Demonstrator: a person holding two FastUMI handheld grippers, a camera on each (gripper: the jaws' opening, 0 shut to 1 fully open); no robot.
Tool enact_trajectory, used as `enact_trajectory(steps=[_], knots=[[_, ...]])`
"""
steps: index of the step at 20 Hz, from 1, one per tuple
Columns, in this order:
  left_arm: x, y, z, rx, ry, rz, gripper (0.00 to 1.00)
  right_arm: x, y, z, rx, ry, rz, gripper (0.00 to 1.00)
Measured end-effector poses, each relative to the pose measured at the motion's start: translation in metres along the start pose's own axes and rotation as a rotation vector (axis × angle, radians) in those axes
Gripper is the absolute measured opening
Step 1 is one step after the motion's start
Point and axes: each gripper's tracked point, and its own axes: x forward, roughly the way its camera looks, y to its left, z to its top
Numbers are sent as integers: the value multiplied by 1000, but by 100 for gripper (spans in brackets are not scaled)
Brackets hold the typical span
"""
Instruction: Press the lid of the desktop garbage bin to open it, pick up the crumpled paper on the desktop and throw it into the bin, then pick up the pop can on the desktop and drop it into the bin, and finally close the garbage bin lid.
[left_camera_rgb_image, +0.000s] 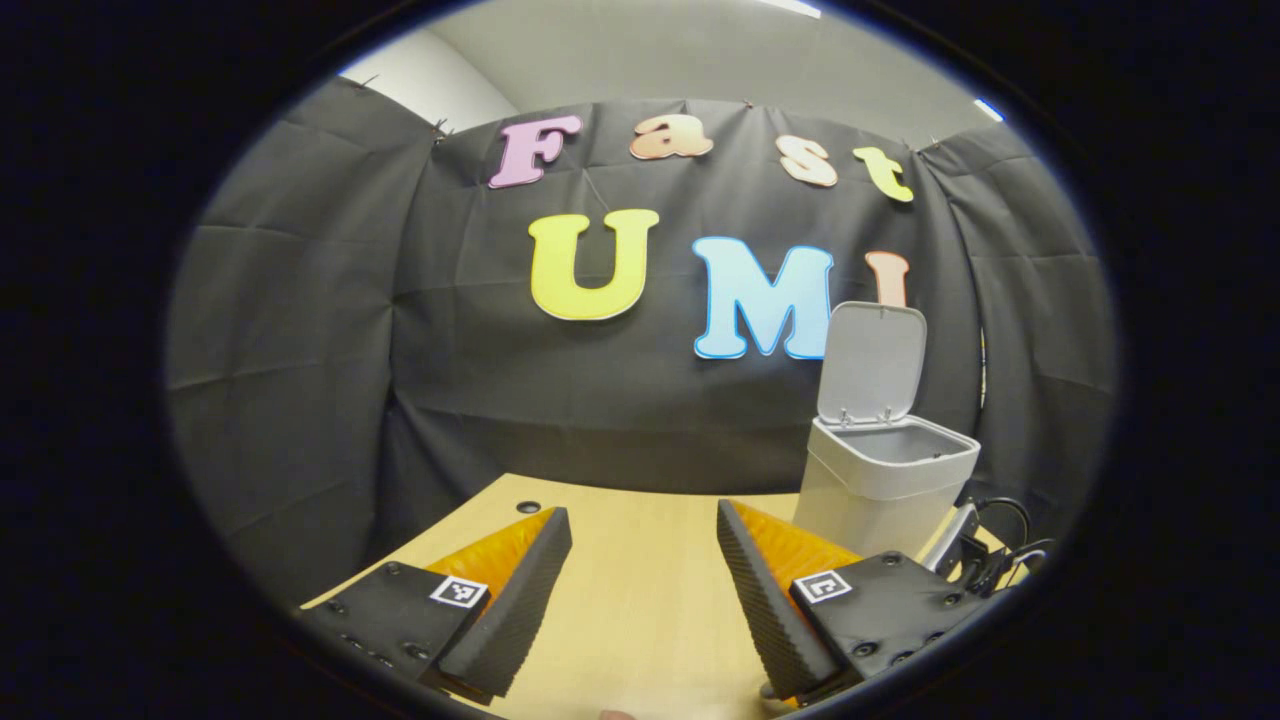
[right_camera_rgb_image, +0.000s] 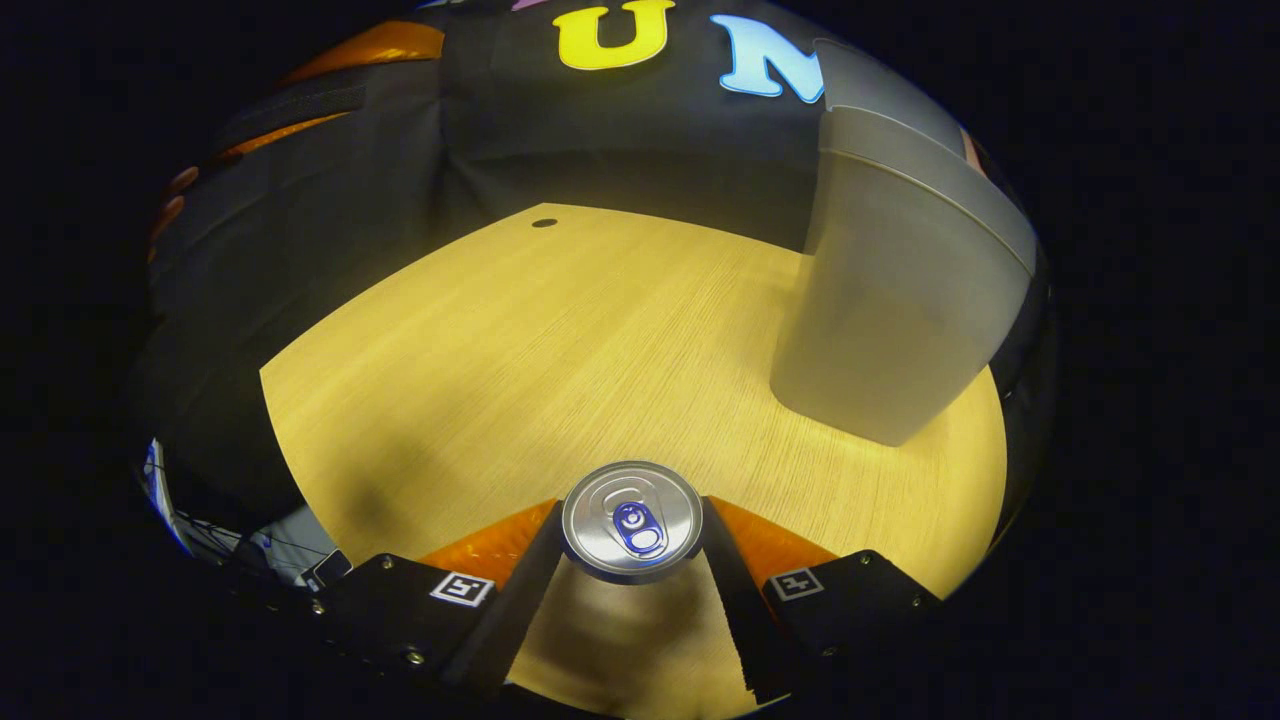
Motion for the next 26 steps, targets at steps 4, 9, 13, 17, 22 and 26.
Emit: enact_trajectory(steps=[4, 9, 13, 17, 22, 26], knots=[[3, -3, 0, 2, 3, -6, 96, -7, -4, 7, 25, -37, -4, 84], [4, -7, 0, 3, 4, -17, 95, -29, -15, 28, 69, -110, -16, 84], [7, -14, 2, 10, -5, -32, 96, -55, -27, 56, 104, -190, -31, 84], [17, -24, 5, 13, -13, -59, 96, -93, -51, 99, 127, -330, -85, 84], [26, -45, 5, 15, -15, -107, 96, -128, -83, 148, 140, -492, -146, 84], [29, -53, 8, 30, -23, -117, 96, -143, -95, 177, 137, -627, -152, 84]])
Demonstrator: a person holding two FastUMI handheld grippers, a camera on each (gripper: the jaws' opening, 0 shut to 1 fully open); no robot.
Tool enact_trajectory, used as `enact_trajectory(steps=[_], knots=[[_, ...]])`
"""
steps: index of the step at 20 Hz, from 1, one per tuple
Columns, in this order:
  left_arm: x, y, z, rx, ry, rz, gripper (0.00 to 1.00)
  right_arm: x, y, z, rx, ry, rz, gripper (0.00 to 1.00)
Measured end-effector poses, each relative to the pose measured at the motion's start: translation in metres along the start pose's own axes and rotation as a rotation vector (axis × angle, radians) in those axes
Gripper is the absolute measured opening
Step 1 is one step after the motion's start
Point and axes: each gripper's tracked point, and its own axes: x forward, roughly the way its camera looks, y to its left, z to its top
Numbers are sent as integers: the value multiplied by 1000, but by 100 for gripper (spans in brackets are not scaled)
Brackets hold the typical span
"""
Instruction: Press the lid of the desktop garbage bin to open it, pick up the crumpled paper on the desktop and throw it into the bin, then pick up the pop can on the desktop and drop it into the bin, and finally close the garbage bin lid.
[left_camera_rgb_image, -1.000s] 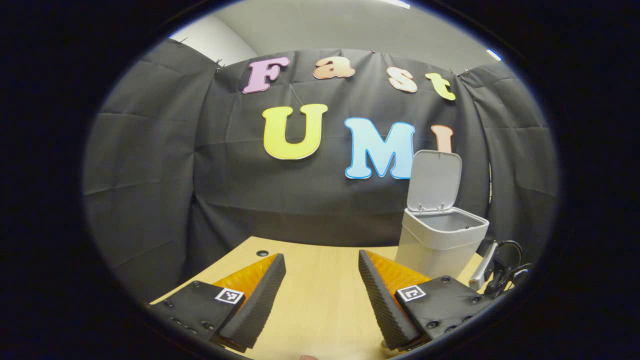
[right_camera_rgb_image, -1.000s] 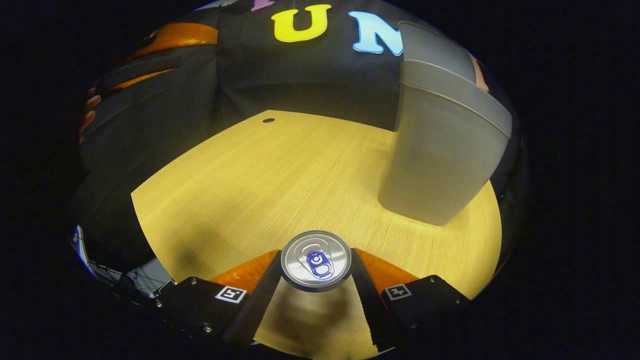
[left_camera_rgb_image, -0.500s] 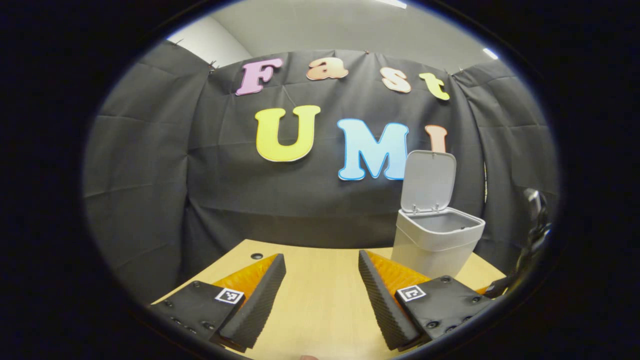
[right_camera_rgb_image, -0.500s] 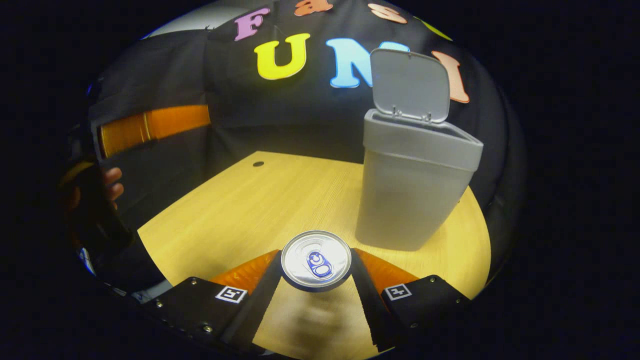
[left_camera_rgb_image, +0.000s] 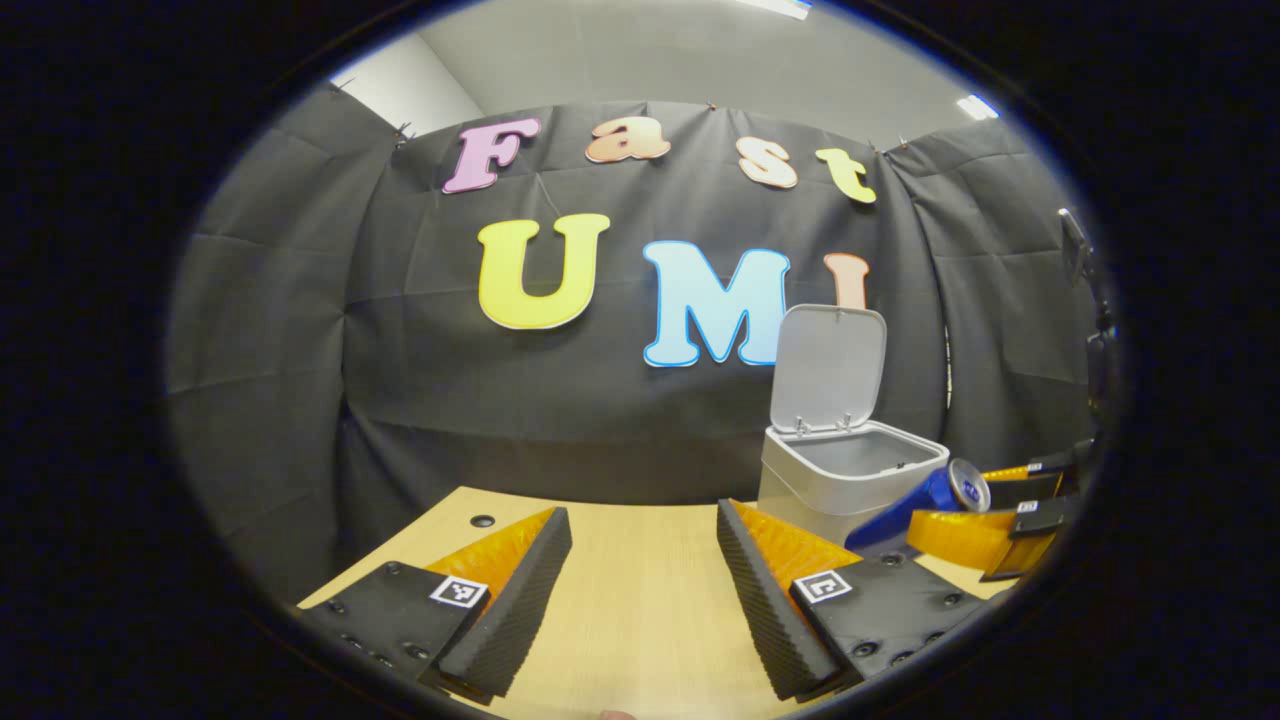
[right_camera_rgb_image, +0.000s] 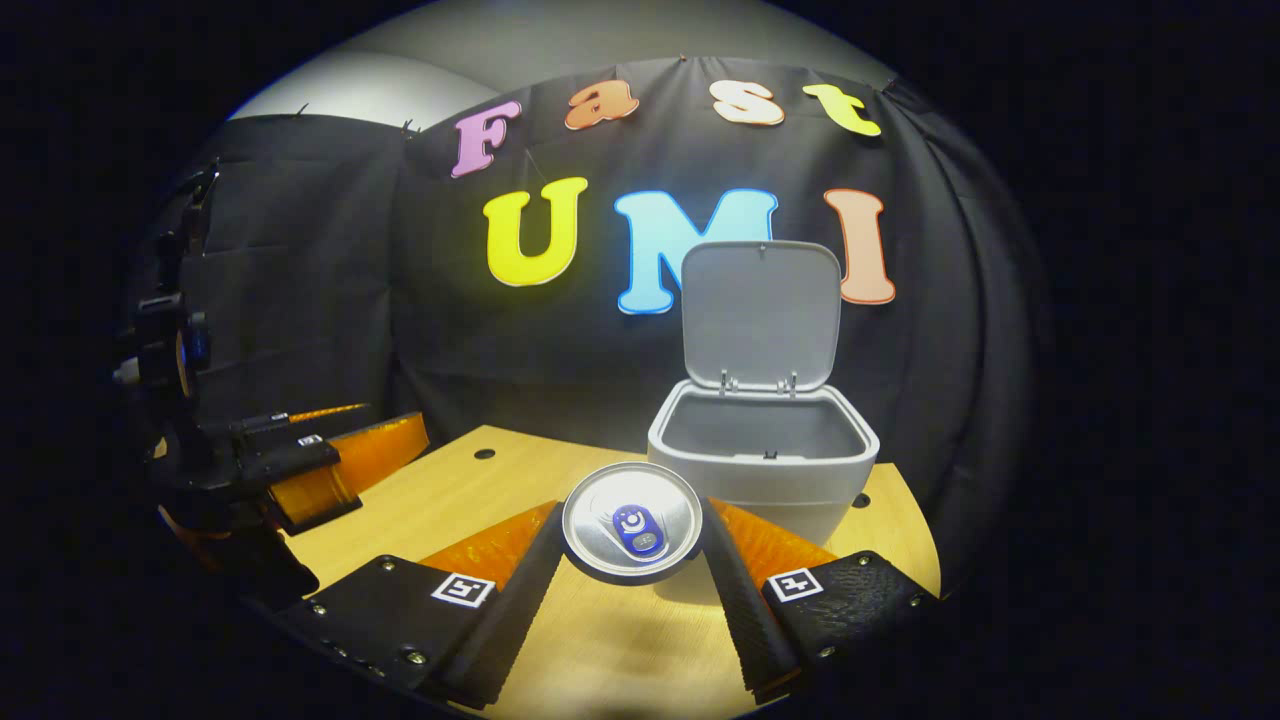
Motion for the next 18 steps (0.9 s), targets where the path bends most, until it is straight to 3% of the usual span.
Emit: enact_trajectory(steps=[6, 9, 14, 18], knots=[[5, 2, 1, -1, 0, 12, 95, 14, -7, 47, -5, -188, -17, 84], [3, 4, -4, -9, 9, 22, 96, 21, -24, 68, -46, -276, -80, 84], [0, 10, -7, -10, 15, 49, 95, 46, -44, 68, -119, -250, -139, 84], [-4, 18, -9, -24, 17, 75, 95, 61, -48, 57, -128, -212, -139, 84]])
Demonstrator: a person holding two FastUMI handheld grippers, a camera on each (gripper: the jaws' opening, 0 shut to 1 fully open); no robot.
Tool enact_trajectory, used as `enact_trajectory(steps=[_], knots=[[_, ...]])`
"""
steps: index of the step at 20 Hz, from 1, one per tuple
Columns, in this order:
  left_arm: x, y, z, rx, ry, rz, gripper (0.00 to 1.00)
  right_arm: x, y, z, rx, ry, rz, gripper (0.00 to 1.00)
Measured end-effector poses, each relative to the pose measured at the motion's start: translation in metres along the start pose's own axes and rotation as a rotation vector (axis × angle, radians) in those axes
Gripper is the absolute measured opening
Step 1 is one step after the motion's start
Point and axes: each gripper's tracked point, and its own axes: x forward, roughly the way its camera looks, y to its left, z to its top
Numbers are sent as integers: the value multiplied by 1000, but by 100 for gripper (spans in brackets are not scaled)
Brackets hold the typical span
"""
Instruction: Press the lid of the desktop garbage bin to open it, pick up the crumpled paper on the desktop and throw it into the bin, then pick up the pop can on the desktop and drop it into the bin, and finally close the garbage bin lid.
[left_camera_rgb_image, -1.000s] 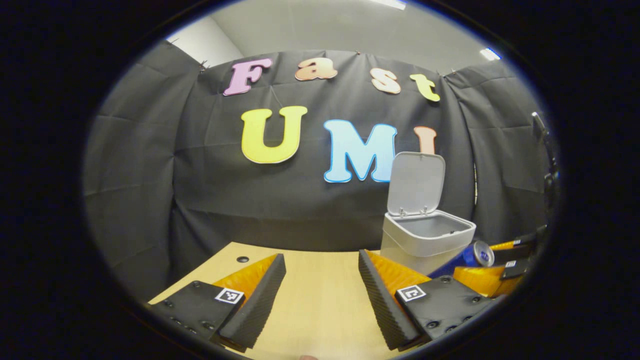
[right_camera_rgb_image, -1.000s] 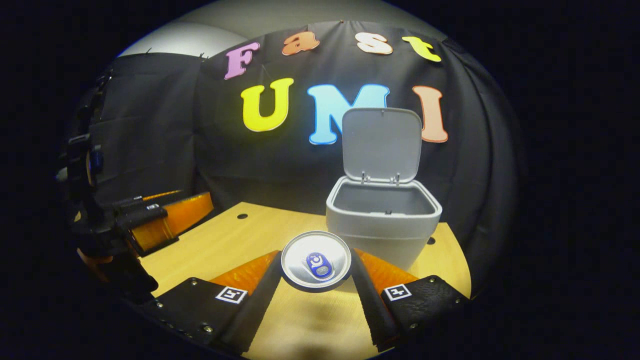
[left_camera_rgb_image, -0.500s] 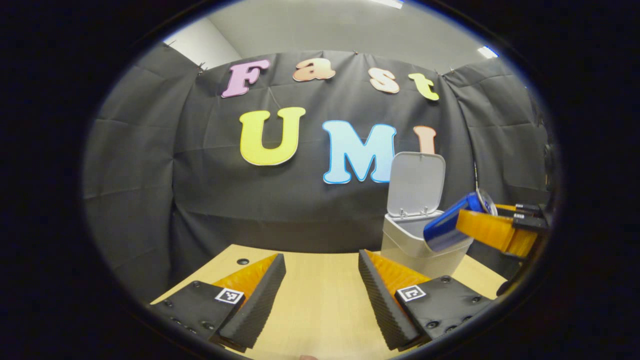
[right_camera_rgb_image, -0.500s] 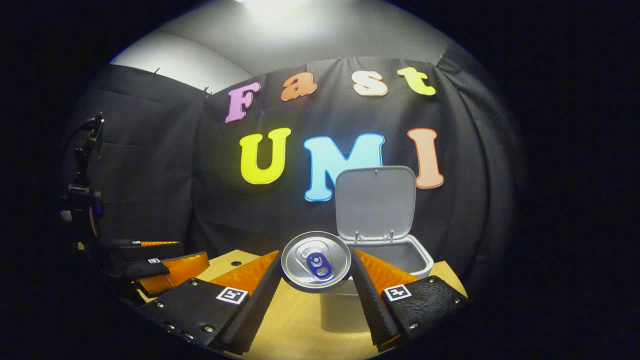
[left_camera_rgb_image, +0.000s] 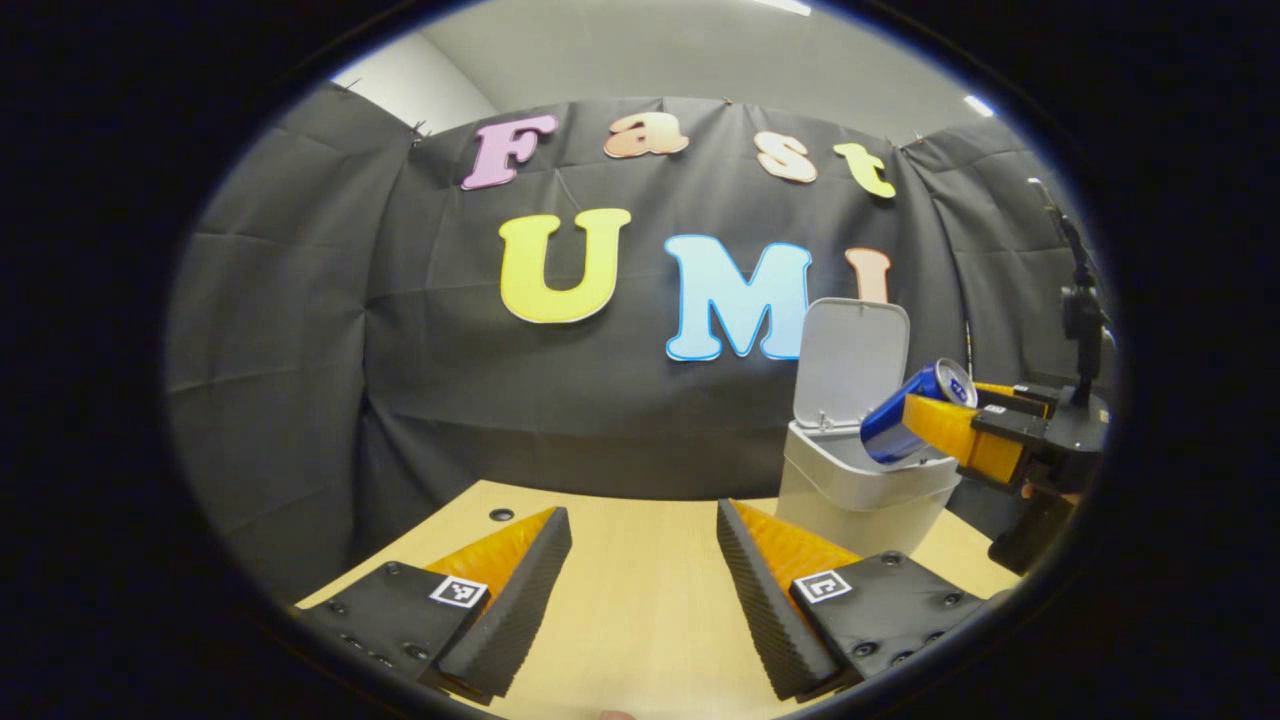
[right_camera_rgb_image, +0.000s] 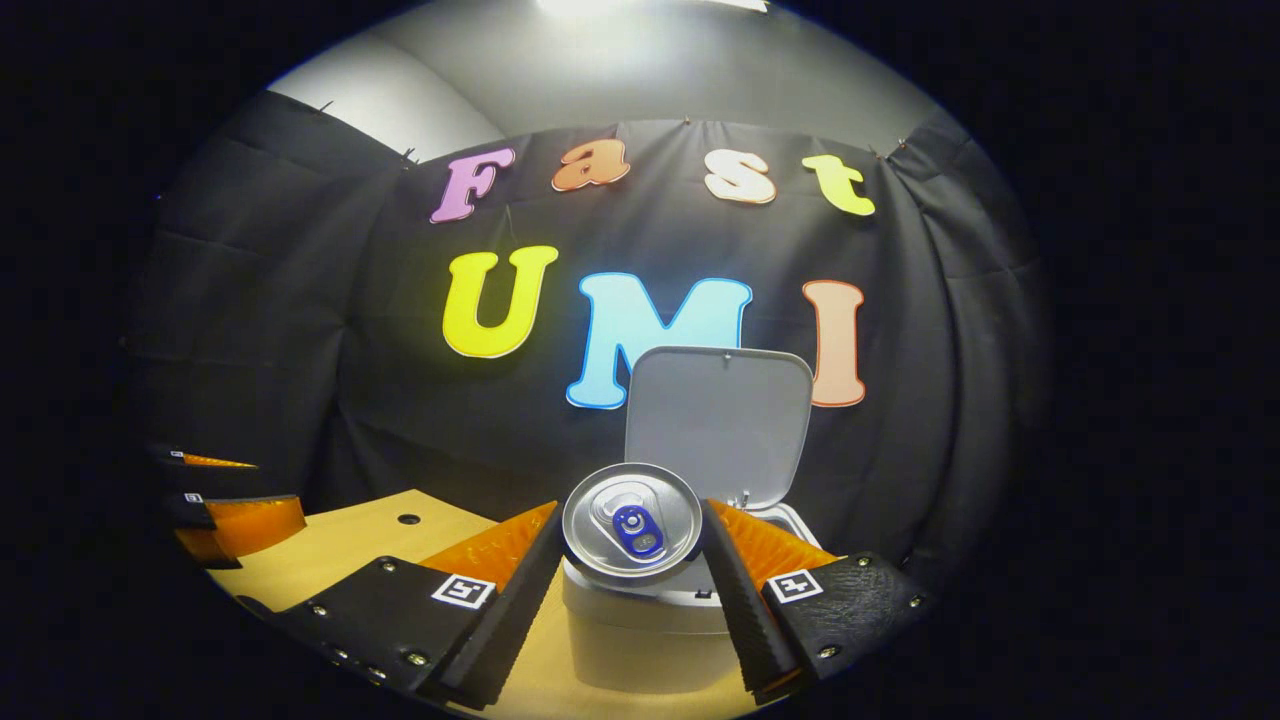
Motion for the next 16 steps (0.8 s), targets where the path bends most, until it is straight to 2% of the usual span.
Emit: enact_trajectory(steps=[8, 9, 10, 16], knots=[[-1, 0, 2, 17, 0, 15, 95, 17, 2, -18, 47, 68, 8, 85], [-2, 1, 2, 18, 0, 15, 95, 16, 0, -16, 46, 62, 0, 93], [-1, 1, 2, 17, 0, 15, 95, 17, -2, -13, 42, 52, -8, 89], [-1, -4, 4, 14, -6, 9, 96, 12, -5, -10, 31, 41, -12, 90]])
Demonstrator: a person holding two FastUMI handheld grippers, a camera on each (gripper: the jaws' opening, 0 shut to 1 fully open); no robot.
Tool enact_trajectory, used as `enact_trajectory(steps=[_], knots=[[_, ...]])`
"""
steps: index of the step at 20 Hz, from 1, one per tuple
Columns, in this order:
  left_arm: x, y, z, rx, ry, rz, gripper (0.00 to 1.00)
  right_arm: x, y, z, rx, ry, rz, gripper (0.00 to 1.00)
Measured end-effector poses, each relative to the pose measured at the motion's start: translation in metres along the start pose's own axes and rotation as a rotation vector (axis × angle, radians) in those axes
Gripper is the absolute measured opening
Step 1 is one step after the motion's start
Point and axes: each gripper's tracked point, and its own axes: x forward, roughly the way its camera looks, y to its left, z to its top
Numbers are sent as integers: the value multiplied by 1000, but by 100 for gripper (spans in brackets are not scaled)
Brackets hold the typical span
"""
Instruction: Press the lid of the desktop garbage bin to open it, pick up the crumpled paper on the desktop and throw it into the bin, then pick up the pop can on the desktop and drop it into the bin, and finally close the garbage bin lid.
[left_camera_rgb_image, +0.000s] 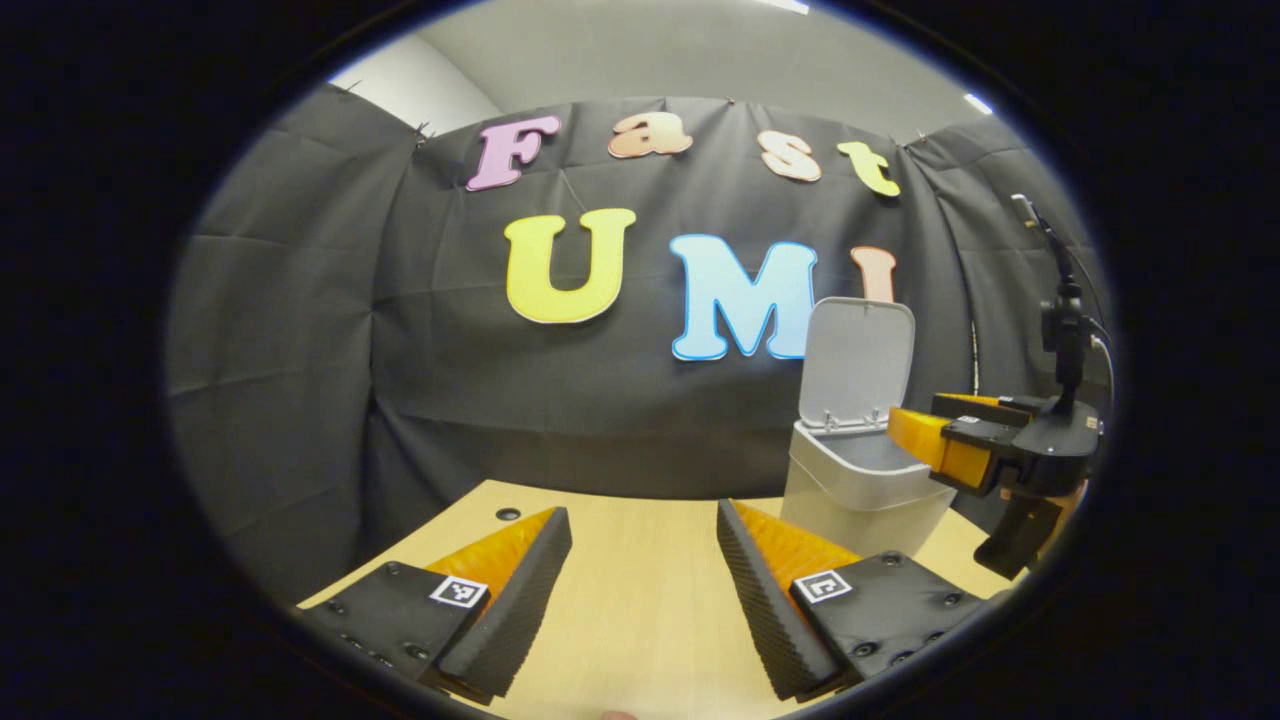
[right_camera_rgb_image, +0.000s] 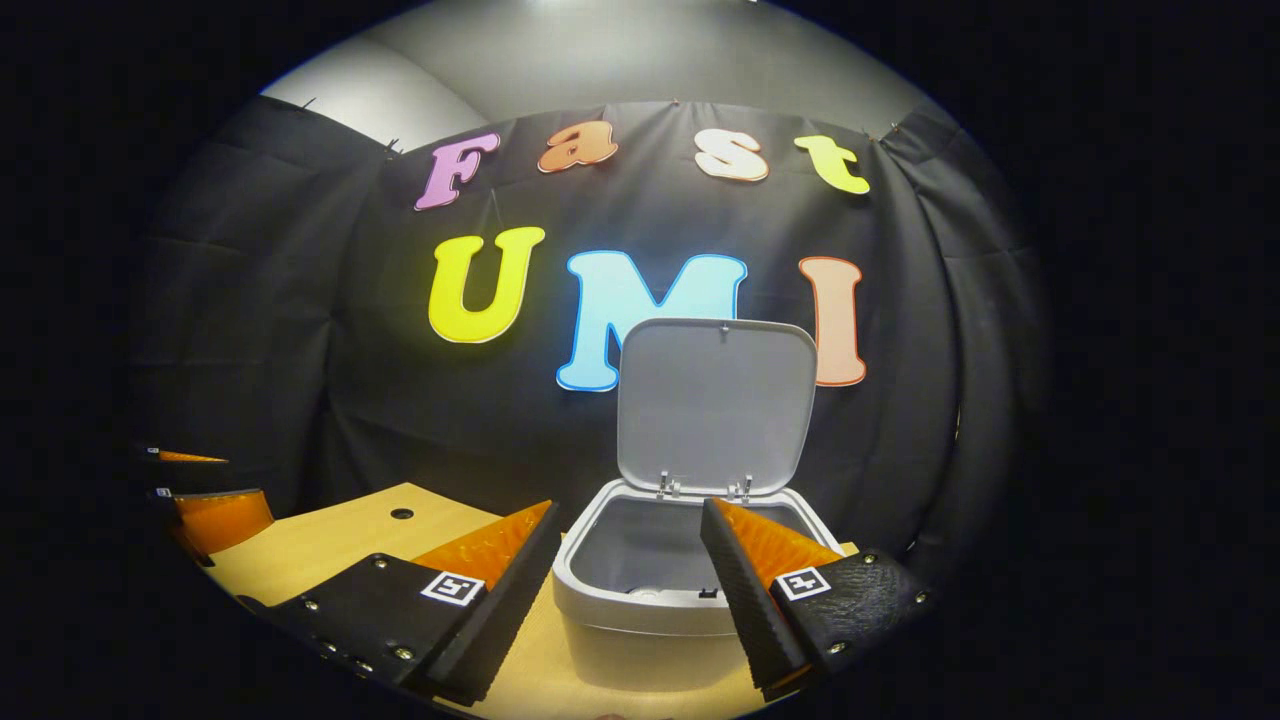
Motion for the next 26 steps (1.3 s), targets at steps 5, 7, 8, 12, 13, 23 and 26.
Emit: enact_trajectory(steps=[5, 7, 8, 12, 13, 23, 26], knots=[[0, -4, 2, -2, -4, -13, 96, -1, -4, 8, -15, -4, -5, 90], [-1, -3, 3, -3, -4, -14, 96, 0, -4, 16, -30, -13, -3, 90], [-1, -1, 2, -5, -5, -14, 96, 1, -5, 21, -42, -19, -6, 90], [-1, 6, 4, 0, -10, -16, 96, 10, -11, 35, -85, -27, -36, 92], [0, 6, 3, 4, -11, -23, 96, 13, -13, 40, -89, -27, -44, 92], [26, -2, 15, 80, -66, -169, 95, 61, -54, 115, -60, -58, -166, 92], [33, -5, 14, 82, -70, -206, 96, 76, -69, 133, -55, -68, -210, 92]])
